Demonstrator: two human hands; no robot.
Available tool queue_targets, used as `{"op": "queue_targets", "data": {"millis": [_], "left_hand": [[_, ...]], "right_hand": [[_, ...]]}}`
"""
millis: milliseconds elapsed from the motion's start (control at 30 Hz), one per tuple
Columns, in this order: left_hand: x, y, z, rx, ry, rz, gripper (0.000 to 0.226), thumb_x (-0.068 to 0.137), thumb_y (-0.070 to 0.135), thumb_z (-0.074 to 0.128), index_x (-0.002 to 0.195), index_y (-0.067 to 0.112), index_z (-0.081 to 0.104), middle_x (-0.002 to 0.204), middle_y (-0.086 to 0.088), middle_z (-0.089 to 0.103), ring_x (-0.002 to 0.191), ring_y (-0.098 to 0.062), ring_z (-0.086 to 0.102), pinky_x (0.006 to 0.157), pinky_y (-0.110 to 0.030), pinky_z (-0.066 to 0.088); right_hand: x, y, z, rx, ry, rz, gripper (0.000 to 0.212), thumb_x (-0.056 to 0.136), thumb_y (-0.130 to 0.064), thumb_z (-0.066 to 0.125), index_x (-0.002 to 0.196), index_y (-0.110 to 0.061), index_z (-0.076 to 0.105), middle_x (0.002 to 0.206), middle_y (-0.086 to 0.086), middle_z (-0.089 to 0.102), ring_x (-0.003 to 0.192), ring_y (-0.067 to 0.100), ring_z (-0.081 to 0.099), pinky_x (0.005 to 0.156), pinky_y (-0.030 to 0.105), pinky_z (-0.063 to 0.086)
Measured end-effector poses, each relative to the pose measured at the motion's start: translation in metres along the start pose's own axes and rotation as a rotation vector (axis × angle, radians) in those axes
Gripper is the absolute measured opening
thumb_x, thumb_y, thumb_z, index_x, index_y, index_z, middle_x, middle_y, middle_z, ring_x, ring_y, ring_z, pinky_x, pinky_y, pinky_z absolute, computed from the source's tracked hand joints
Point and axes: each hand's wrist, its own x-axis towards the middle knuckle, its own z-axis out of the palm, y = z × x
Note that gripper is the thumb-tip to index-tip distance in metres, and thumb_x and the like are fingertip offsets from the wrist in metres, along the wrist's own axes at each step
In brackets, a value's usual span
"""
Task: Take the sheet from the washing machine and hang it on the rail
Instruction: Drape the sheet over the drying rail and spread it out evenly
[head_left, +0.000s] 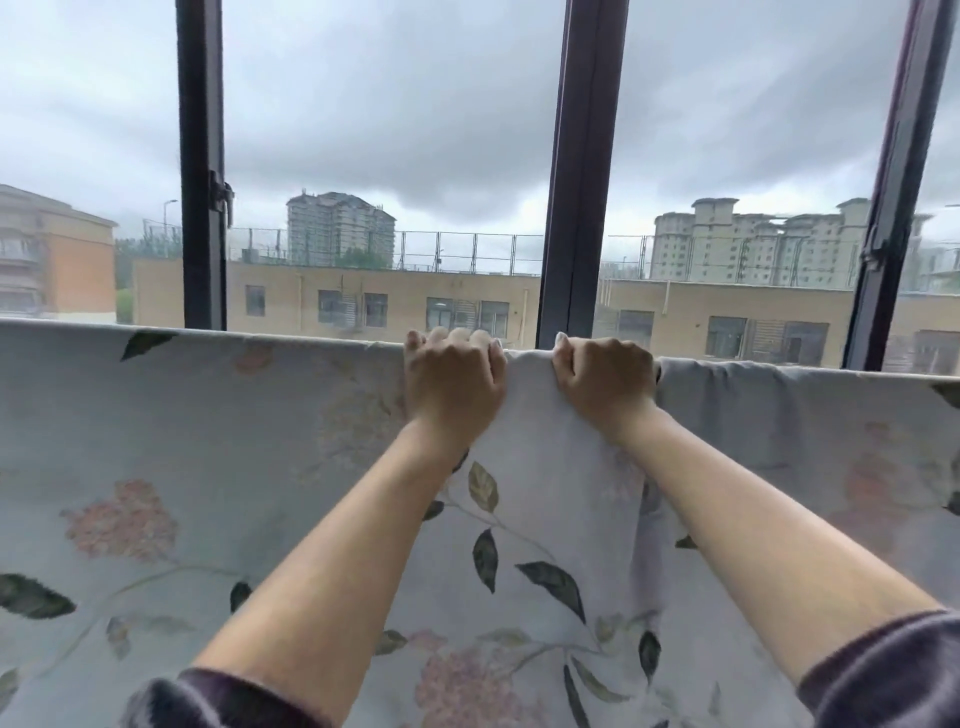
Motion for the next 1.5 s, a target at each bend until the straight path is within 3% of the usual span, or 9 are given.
{"op": "queue_targets", "data": {"millis": [300, 433, 600, 733, 867, 1000, 1100, 1267, 1500], "left_hand": [[-0.002, -0.014, 0.000, 0.081, 0.110, 0.041, 0.042, 0.091, 0.031, 0.031, 0.060, 0.015, 0.056, 0.061, -0.002, 0.061, 0.057, -0.024, 0.057, 0.070, -0.033, 0.039], [-0.001, -0.006, 0.000, 0.068, 0.084, 0.007, 0.047, 0.090, 0.039, 0.026, 0.063, 0.015, 0.055, 0.066, -0.003, 0.064, 0.063, -0.024, 0.059, 0.075, -0.035, 0.037], [0.006, 0.042, 0.005, 0.032, -0.119, 0.096, 0.053, 0.090, 0.064, 0.026, 0.092, 0.024, 0.060, 0.088, 0.005, 0.065, 0.084, -0.017, 0.059, 0.083, -0.035, 0.030], [0.004, 0.059, 0.017, -0.221, 0.048, 0.072, 0.030, 0.092, 0.042, 0.051, 0.081, 0.021, 0.069, 0.079, 0.005, 0.070, 0.076, -0.018, 0.062, 0.074, -0.033, 0.028], [0.007, 0.043, 0.015, -0.376, 0.060, 0.015, 0.024, 0.090, 0.023, 0.057, 0.073, 0.009, 0.067, 0.070, -0.003, 0.069, 0.065, -0.021, 0.062, 0.071, -0.034, 0.047], [0.011, 0.022, 0.011, -0.287, 0.094, -0.047, 0.026, 0.093, 0.017, 0.053, 0.071, 0.005, 0.061, 0.067, -0.010, 0.064, 0.061, -0.027, 0.058, 0.058, -0.027, 0.038], [0.005, 0.025, 0.010, -0.156, 0.176, -0.053, 0.026, 0.092, 0.013, 0.050, 0.066, 0.010, 0.052, 0.063, -0.010, 0.061, 0.058, -0.029, 0.057, 0.065, -0.028, 0.033], [0.017, 0.076, 0.014, 0.122, -0.090, -0.050, 0.043, 0.096, 0.039, 0.029, 0.087, 0.015, 0.064, 0.089, -0.007, 0.068, 0.086, -0.026, 0.060, 0.088, -0.040, 0.034], [0.029, 0.131, 0.039, 0.074, -0.160, 0.112, 0.054, 0.098, 0.040, 0.024, 0.082, 0.014, 0.068, 0.082, -0.008, 0.069, 0.079, -0.027, 0.063, 0.064, -0.030, 0.035]], "right_hand": [[-0.008, 0.062, 0.004, 0.085, 0.087, -0.139, 0.049, 0.091, -0.048, 0.015, 0.058, -0.021, 0.039, 0.051, 0.007, 0.058, 0.049, 0.029, 0.057, 0.050, 0.027, 0.026], [-0.017, 0.093, 0.005, 0.025, 0.085, -0.117, 0.060, 0.089, -0.050, 0.010, 0.064, -0.016, 0.052, 0.057, 0.006, 0.061, 0.053, 0.029, 0.059, 0.052, 0.026, 0.025], [-0.014, 0.091, 0.006, 0.027, 0.082, -0.137, 0.067, 0.085, -0.051, 0.004, 0.074, -0.013, 0.058, 0.069, 0.008, 0.066, 0.063, 0.031, 0.061, 0.054, 0.029, 0.029], [-0.011, 0.089, 0.003, 0.040, 0.074, -0.173, 0.075, 0.082, -0.055, -0.002, 0.082, -0.013, 0.060, 0.070, 0.009, 0.066, 0.066, 0.031, 0.062, 0.056, 0.030, 0.030], [-0.014, 0.104, 0.005, 0.029, 0.078, -0.131, 0.070, 0.084, -0.057, -0.001, 0.073, -0.016, 0.054, 0.064, 0.010, 0.061, 0.058, 0.028, 0.053, 0.061, 0.031, 0.036], [-0.020, 0.130, 0.009, 0.026, 0.094, -0.032, 0.062, 0.091, -0.053, 0.010, 0.073, -0.016, 0.056, 0.073, 0.011, 0.065, 0.068, 0.030, 0.060, 0.063, 0.033, 0.036], [-0.020, 0.138, 0.008, -0.005, 0.098, -0.024, 0.063, 0.091, -0.051, 0.013, 0.076, -0.013, 0.061, 0.073, 0.012, 0.066, 0.067, 0.031, 0.061, 0.060, 0.031, 0.033], [-0.020, 0.135, 0.009, -0.003, 0.150, 0.010, 0.069, 0.087, -0.048, 0.009, 0.067, -0.012, 0.064, 0.063, 0.010, 0.066, 0.051, 0.026, 0.050, 0.054, 0.027, 0.025], [-0.018, 0.150, 0.014, 0.026, 0.140, 0.054, 0.056, 0.092, -0.039, 0.025, 0.055, -0.012, 0.058, 0.050, 0.011, 0.056, 0.047, 0.020, 0.036, 0.053, 0.027, 0.026]]}}
